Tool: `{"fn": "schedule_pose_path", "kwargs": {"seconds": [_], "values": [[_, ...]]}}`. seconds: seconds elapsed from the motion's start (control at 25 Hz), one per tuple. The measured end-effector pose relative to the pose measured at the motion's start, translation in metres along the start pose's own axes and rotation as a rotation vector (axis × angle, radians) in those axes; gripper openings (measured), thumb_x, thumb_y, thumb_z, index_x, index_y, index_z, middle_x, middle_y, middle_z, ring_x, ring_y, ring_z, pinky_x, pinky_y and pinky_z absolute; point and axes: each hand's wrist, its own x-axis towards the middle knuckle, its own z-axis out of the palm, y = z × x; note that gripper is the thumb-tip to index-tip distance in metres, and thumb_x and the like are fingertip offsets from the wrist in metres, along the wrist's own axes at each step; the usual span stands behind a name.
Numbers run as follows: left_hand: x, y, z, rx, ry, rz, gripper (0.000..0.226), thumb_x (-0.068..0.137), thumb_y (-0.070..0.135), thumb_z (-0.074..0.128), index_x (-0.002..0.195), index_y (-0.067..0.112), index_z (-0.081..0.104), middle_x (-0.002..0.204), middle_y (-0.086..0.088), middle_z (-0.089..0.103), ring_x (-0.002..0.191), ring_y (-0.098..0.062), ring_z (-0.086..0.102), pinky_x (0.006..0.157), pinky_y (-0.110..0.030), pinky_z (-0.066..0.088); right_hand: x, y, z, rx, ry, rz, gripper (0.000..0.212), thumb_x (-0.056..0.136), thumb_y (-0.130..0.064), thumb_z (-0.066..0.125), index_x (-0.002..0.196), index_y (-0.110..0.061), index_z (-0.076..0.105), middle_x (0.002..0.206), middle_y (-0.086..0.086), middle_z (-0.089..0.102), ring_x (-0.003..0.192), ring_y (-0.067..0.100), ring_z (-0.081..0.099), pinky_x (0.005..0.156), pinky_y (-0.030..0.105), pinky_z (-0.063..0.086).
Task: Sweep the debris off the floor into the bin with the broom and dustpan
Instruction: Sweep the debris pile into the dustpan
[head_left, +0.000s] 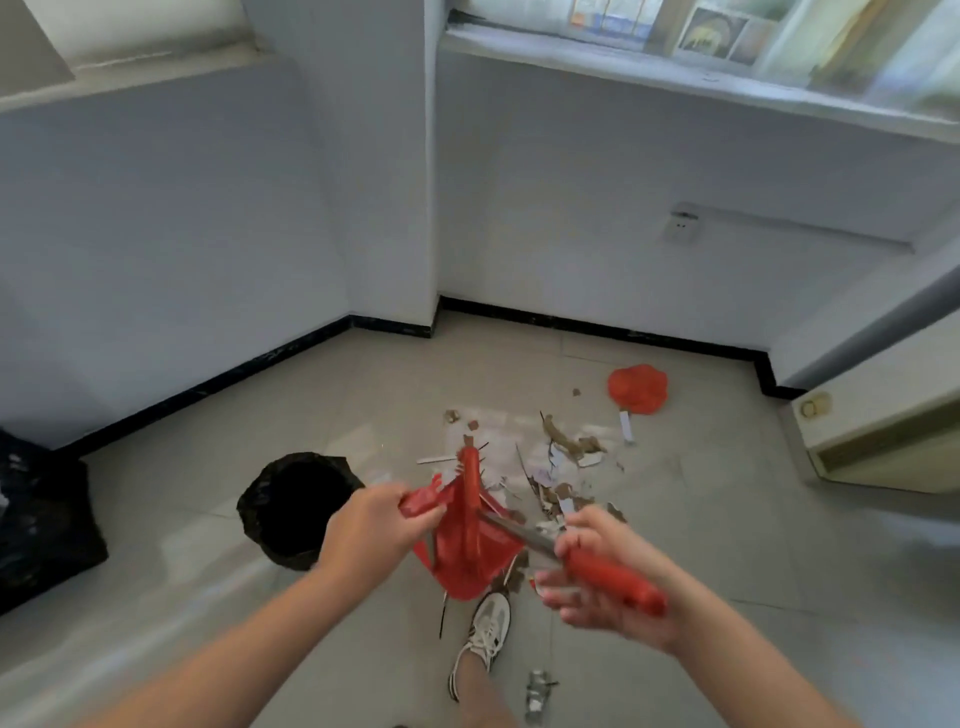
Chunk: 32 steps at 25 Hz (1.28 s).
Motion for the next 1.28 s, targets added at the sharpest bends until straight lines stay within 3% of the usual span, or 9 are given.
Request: {"fn": "schedule_pose_path", "kwargs": {"seconds": [0.16, 0.28, 0.48, 0.6, 0.72, 0.84, 1.08, 1.2, 1.28], "values": [[-0.061, -0.071, 0.02, -0.081, -0.216, -0.098, 0.038, 0.077, 0.048, 0.067, 0.055, 0.025, 0.046, 0.046, 0.005, 0.052, 0.036, -0.007, 0.05, 0.044, -0.032, 0.04, 0.016, 0.094, 0.028, 0.184, 0.049, 0.152, 0.044, 0.083, 0.01, 0.059, 0.121, -0.008, 0.045, 0.061, 0.015, 0.052, 0.038, 0.012, 0.045, 0.029, 0.017, 0.037], [-0.081, -0.091, 0.024, -0.197, -0.133, -0.258, 0.046, 0.079, 0.039, 0.068, 0.053, 0.015, 0.039, 0.038, -0.001, 0.042, 0.032, -0.019, 0.05, 0.038, -0.031, 0.035, 0.004, 0.116, 0.04, 0.216, 0.035, 0.221, 0.038, 0.083, 0.015, 0.055, 0.11, -0.007, 0.041, 0.059, 0.012, 0.048, 0.036, 0.012, 0.043, 0.027, 0.016, 0.033], [-0.084, -0.104, 0.004, -0.125, -0.056, -0.236, 0.053, 0.078, 0.035, 0.073, 0.052, 0.014, 0.032, 0.048, -0.002, 0.034, 0.044, -0.021, 0.039, 0.046, -0.035, 0.032, -0.019, 0.128, 0.035, -0.158, 0.039, 0.177, 0.058, 0.082, 0.015, 0.057, 0.134, -0.006, 0.041, 0.052, 0.01, 0.047, 0.037, 0.015, 0.042, 0.032, 0.02, 0.034], [-0.076, -0.085, -0.005, -0.155, -0.03, -0.2, 0.05, 0.08, 0.035, 0.072, 0.055, 0.014, 0.034, 0.046, 0.0, 0.033, 0.039, -0.02, 0.037, 0.042, -0.033, 0.035, -0.014, 0.126, 0.023, -0.302, 0.144, 0.045, 0.073, 0.08, 0.01, 0.061, 0.138, -0.026, 0.037, 0.049, 0.008, 0.051, 0.038, 0.017, 0.046, 0.035, 0.023, 0.04], [-0.061, -0.054, -0.005, -0.202, -0.223, -0.269, 0.033, 0.084, 0.038, 0.064, 0.077, 0.012, 0.045, 0.048, -0.005, 0.054, 0.031, -0.018, 0.049, 0.033, -0.023, 0.034, -0.008, 0.135, 0.005, -0.353, 0.262, -0.046, 0.064, 0.081, -0.001, 0.065, 0.127, -0.036, 0.039, 0.057, 0.01, 0.051, 0.039, 0.018, 0.048, 0.038, 0.025, 0.044], [-0.039, -0.016, 0.004, -0.323, -0.297, -0.342, 0.021, 0.084, 0.032, 0.056, 0.104, 0.029, 0.051, 0.05, -0.008, 0.058, 0.032, -0.02, 0.047, 0.035, -0.021, 0.034, 0.006, 0.122, -0.039, -0.292, 0.401, -0.047, 0.027, 0.088, -0.012, 0.062, 0.111, -0.004, 0.049, 0.061, 0.005, 0.045, 0.038, 0.011, 0.039, 0.036, 0.02, 0.033], [0.042, 0.092, 0.032, -0.46, -0.153, -0.247, 0.007, 0.082, 0.001, 0.056, 0.08, 0.001, 0.062, 0.035, 0.007, 0.037, 0.031, -0.009, 0.029, 0.033, -0.018, 0.027, 0.046, 0.025, -0.156, -0.303, 0.598, -0.132, 0.012, 0.09, -0.012, 0.057, 0.081, -0.009, 0.05, 0.051, 0.005, 0.04, 0.032, 0.012, 0.033, 0.034, 0.016, 0.028], [0.094, 0.137, 0.056, -0.409, -0.167, -0.171, 0.018, 0.08, -0.004, 0.059, 0.067, 0.008, 0.061, 0.037, 0.012, 0.042, 0.037, -0.004, 0.033, 0.039, -0.015, 0.028, 0.078, -0.033, -0.227, -0.343, 0.664, -0.141, 0.019, 0.089, -0.014, 0.057, 0.074, -0.011, 0.048, 0.051, 0.007, 0.041, 0.032, 0.015, 0.034, 0.035, 0.018, 0.031], [0.136, 0.158, 0.071, -0.316, -0.198, -0.058, 0.017, 0.08, 0.0, 0.063, 0.079, 0.015, 0.071, 0.044, 0.012, 0.048, 0.041, -0.004, 0.039, 0.042, -0.013, 0.029, 0.1, -0.078, -0.27, -0.349, 0.733, -0.14, 0.02, 0.091, -0.016, 0.056, 0.074, -0.011, 0.047, 0.051, 0.007, 0.039, 0.03, 0.015, 0.034, 0.034, 0.017, 0.031]]}}
